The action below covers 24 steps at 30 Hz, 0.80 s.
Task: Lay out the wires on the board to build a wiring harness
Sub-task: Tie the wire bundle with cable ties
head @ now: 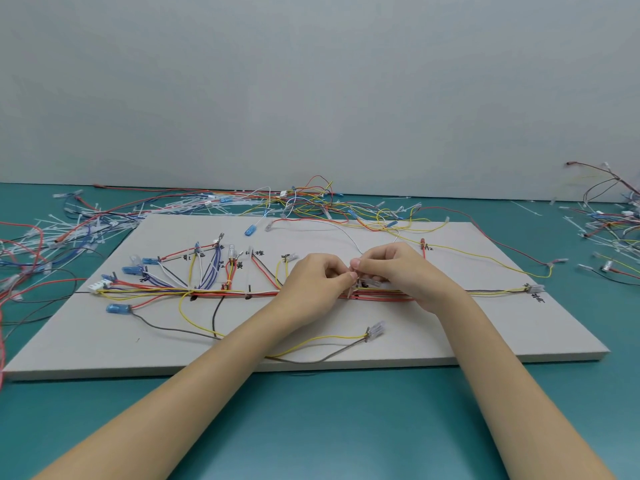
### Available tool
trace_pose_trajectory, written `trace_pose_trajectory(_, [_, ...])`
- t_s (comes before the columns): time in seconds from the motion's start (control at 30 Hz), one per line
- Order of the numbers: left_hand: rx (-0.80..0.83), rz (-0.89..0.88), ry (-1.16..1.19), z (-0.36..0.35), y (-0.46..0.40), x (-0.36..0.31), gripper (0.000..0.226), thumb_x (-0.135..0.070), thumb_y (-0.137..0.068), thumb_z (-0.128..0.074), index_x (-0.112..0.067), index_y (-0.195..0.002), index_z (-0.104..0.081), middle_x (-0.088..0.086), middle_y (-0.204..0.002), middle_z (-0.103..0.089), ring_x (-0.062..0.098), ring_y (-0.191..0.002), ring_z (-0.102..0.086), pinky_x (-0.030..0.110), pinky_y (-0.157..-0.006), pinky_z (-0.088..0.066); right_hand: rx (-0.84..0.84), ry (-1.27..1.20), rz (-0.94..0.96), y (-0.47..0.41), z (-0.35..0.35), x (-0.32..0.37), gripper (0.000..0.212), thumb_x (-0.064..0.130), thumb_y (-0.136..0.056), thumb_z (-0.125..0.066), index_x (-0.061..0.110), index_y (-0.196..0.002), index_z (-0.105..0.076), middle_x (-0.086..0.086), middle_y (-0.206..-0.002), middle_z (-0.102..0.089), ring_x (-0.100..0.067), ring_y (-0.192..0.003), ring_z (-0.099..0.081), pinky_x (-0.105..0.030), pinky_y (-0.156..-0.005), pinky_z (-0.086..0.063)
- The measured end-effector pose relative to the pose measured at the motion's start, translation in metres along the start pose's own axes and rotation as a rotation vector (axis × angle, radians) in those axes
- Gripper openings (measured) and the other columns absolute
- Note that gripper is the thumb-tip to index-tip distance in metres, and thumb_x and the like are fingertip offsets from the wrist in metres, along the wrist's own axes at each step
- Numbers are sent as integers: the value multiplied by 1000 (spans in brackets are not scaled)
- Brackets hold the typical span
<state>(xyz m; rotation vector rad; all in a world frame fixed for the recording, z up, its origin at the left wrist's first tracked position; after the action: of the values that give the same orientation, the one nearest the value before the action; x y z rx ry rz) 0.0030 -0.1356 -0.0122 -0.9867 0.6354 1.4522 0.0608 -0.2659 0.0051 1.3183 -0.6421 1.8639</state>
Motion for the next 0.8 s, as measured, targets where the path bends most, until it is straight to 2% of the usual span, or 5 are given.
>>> trace_pose_trajectory(0.23, [15, -1, 25, -2, 0, 0, 20, -24, -90, -63, -14, -73, -69, 1, -70, -73, 13, -65, -61, 43, -79, -51, 6, -18, -4, -1, 2, -3, 20, 18, -89, -68, 4, -74, -68, 7, -50, -49, -4, -47, -38, -10, -47, -32])
trace_pose_trajectory(0.37, [14, -3, 32, -2, -1, 1, 20, -22, -91, -62, -15, -73, -68, 3, -72, -73, 26, -76, -67, 49, -82, -52, -10, -9, -7, -2, 2, -4, 21, 18, -87, -71, -2, -80, -70, -2, -57, -50, -8, -52, -39, -12, -48, -33])
trace_pose_trajectory(0.5, [11, -6, 18, -1, -1, 2, 19, -23, -91, -62, -16, -75, -68, 5, -75, -73, 30, -80, -67, 52, -83, -51, -13, -17, -10, -3, 3, -5, 25, 18, -87, -71, -7, -85, -69, -2, -57, -49, -7, -51, -39, -11, -48, -33])
trace_pose_trajectory(0.7, [-14, -14, 16, 0, -1, 0, 20, -24, -91, -62, -18, -72, -68, 1, -71, -73, 20, -76, -68, 43, -81, -53, -23, -10, -44, -4, 4, -7, 25, 26, -89, -68, 2, -80, -73, -1, -61, -55, -8, -56, -40, -14, -53, -34])
trace_pose_trajectory(0.8, [-18, -18, 10, -1, 0, 0, 19, -24, -91, -63, -18, -73, -68, 3, -72, -73, 19, -69, -62, 41, -77, -50, -27, 28, -44, -3, 4, -7, 26, 25, -88, -70, 0, -83, -73, -3, -67, -61, -9, -59, -47, -17, -57, -37])
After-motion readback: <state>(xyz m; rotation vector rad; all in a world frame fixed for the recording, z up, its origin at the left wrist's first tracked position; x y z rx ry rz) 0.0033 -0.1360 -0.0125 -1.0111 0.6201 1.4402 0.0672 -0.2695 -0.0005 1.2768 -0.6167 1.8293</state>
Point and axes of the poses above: each hand's wrist, its own y-axis away from the middle knuckle, its own z-axis out of the back of the hand, x = y × z, the point moved 5 cm from there along -y, towards the middle knuckle
